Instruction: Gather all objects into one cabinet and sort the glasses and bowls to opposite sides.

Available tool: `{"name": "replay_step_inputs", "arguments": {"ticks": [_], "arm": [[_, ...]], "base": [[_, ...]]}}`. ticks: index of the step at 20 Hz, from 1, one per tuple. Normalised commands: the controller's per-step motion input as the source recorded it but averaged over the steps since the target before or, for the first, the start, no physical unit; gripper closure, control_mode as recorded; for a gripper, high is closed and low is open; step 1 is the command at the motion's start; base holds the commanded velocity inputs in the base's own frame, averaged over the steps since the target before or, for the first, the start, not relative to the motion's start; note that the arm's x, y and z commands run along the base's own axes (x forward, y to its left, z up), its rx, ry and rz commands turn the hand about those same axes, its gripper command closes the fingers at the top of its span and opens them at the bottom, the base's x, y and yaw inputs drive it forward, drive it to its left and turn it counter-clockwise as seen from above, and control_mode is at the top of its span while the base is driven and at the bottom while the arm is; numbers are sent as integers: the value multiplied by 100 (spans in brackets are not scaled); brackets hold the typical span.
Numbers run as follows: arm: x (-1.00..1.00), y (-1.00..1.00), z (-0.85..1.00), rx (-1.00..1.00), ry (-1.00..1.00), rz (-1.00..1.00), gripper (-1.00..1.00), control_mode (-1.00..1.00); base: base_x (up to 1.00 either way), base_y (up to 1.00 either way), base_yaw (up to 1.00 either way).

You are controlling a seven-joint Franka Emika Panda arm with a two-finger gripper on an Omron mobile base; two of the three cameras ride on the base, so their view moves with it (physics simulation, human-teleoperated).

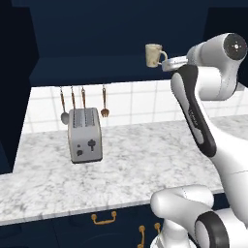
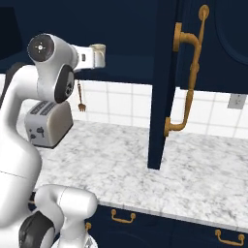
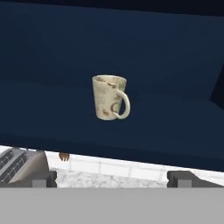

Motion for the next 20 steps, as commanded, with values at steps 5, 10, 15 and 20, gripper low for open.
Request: {"name": "replay_step_inputs", "arguments": {"ticks": [5, 10, 15, 20], "arm": [[23, 0, 0, 3, 4, 6, -100, -100], [49, 0, 0, 1, 2, 2, -100, -100], [24, 0, 0, 1, 1, 2, -100, -100], [10, 0, 0, 0, 2, 1, -100, -100]], "base": [[0, 0, 0], [0, 0, 0], [0, 0, 0], [0, 0, 0]]}}
